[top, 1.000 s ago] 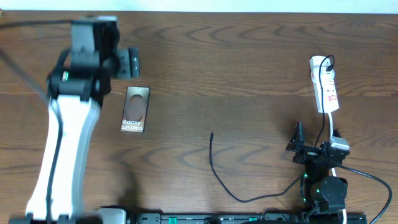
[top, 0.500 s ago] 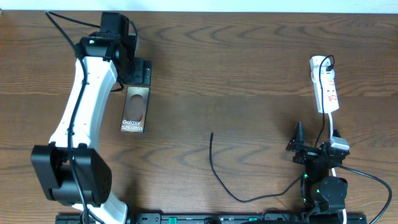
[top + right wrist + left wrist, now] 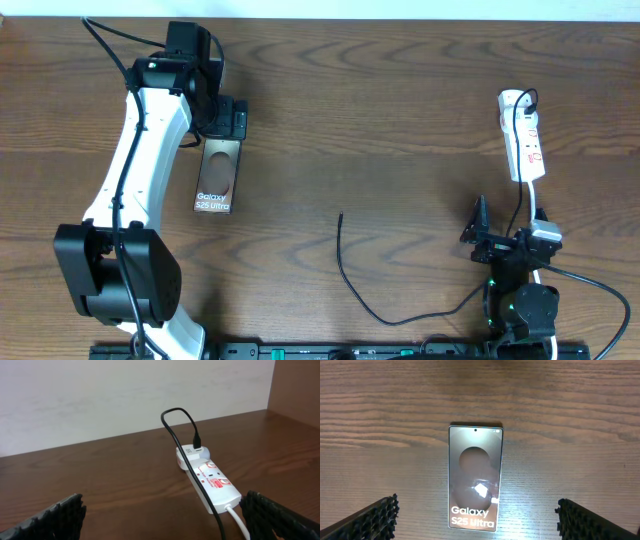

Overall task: Plug charger to phone and switch on socket
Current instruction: 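Move the left gripper over the Galaxy phone and lower toward it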

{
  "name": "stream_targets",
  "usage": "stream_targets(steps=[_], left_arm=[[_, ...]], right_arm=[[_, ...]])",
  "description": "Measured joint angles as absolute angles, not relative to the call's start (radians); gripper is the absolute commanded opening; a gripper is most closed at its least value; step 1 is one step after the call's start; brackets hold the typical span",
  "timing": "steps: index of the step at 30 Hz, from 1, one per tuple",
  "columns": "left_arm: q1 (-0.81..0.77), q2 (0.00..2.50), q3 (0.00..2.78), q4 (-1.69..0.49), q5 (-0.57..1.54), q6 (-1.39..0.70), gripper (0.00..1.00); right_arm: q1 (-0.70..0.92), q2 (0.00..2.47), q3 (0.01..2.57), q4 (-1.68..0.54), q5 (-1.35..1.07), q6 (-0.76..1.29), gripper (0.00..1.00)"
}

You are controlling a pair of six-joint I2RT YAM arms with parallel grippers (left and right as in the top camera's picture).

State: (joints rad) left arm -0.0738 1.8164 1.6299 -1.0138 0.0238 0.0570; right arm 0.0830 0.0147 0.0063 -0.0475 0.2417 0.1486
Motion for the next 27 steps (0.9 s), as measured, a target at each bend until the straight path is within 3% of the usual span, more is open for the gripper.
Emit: stream_targets(steps=[27], left_arm=[[-0.005,1.945,1.545,-1.006,0.085,0.094,0.98]], right_arm=[[0.083,0.015,0.006,-0.047,0.242,0.149,0.99]])
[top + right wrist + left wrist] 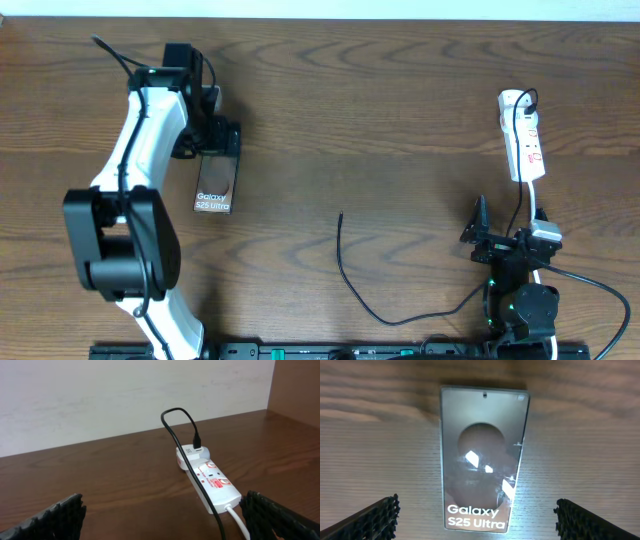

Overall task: Plug charger to phone and switch on socket
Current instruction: 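Move the left gripper over the Galaxy phone and lower toward it, then close the left gripper on the phone's long edges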

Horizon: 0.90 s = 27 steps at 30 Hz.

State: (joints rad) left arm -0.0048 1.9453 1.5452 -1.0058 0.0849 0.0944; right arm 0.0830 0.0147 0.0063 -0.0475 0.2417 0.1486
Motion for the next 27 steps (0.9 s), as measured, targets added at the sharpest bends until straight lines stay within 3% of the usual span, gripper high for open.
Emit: stream_targets(steps=[27], left_arm=[[-0.005,2.006,1.475,-0.949,0.093,0.109,0.98]], right_arm=[[0.083,0.015,0.006,-0.047,0.242,0.149,0.99]])
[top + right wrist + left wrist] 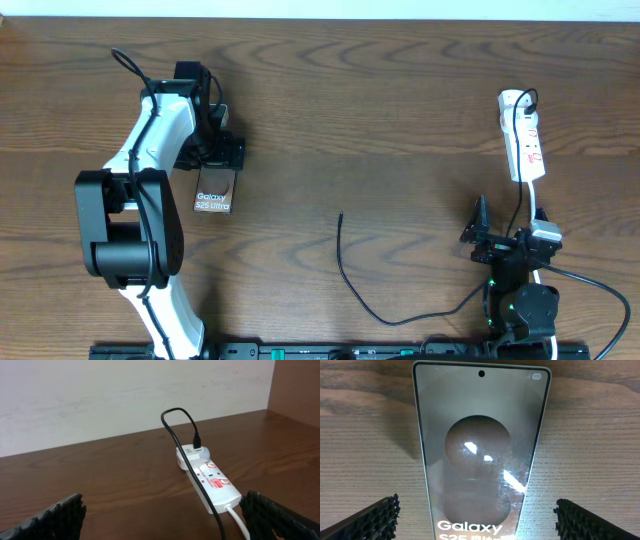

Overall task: Plug charger to phone and switch on socket
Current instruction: 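Close the left gripper on the phone's long edges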

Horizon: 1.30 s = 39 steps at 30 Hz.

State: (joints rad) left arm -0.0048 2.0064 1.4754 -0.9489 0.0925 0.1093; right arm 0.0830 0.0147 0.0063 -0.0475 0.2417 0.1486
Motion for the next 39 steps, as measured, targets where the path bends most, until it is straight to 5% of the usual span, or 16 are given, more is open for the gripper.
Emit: stream_targets(steps=[39], left_arm=[[-0.005,2.006,1.417,-0.912,0.099,0.109,0.98]], right_arm=[[0.083,0.015,0.006,-0.047,0.242,0.149,0.99]])
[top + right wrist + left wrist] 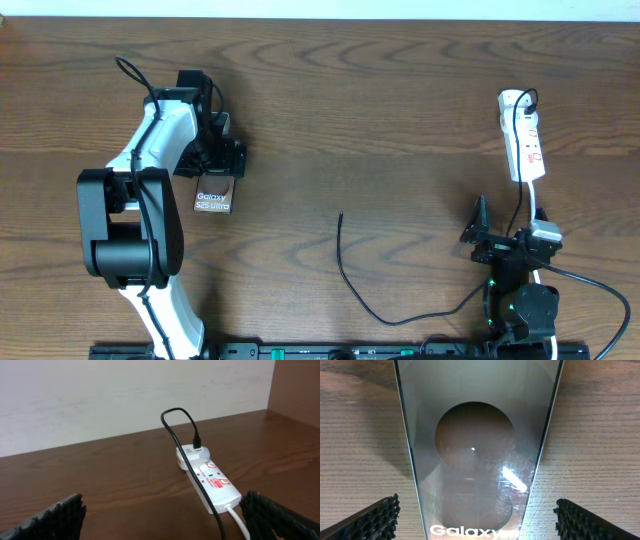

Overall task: Plug charger to phone and switch on socket
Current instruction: 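Close the left gripper on the phone's long edges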

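Observation:
The phone (477, 450), screen up and reading "Galaxy S25 Ultra", lies on the wooden table at the left (213, 197). My left gripper (217, 163) hangs low over its upper half, open, with a finger on either side of the phone (375, 520). The phone's top edge is out of the left wrist view. A white power strip (212, 482) lies at the far right (522, 135), with a charger adapter (192, 452) plugged in. Its black cable (352, 285) trails across the table, and the free end (340, 215) lies loose. My right gripper (162, 520) is open near the front right (510, 232).
The table (380, 110) is brown wood. A white lead (237, 520) leaves the power strip toward the right arm's base (520, 305). A pale wall (125, 395) stands behind the table's far edge.
My left gripper has come lower over the phone, which fills more of the left wrist view, its top edge now cut off. The right arm, cable and power strip have not moved.
At first my left gripper was open and high over the phone's top end, the whole phone small in its view. At each later moment it stood lower and closer, still open. The phone has stayed in place, and the right arm has stayed still throughout.

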{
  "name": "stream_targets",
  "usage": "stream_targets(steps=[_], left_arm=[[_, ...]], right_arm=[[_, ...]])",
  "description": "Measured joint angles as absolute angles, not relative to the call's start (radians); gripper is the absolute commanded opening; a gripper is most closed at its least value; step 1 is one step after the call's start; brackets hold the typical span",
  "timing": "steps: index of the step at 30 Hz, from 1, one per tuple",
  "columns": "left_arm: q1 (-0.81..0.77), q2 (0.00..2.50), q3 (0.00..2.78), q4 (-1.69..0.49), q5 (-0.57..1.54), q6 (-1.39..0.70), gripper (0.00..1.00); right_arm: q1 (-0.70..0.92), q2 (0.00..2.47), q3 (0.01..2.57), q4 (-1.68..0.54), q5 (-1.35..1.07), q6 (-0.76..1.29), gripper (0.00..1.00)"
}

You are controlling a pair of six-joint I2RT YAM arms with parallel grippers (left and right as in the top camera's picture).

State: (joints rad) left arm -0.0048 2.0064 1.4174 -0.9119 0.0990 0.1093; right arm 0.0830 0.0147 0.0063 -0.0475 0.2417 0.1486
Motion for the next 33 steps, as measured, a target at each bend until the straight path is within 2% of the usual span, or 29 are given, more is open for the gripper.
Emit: stream_targets(steps=[33], left_arm=[[-0.005,2.006,1.352,-0.846,0.099,0.109,0.98]], right_arm=[[0.083,0.015,0.006,-0.047,0.242,0.149,0.99]])
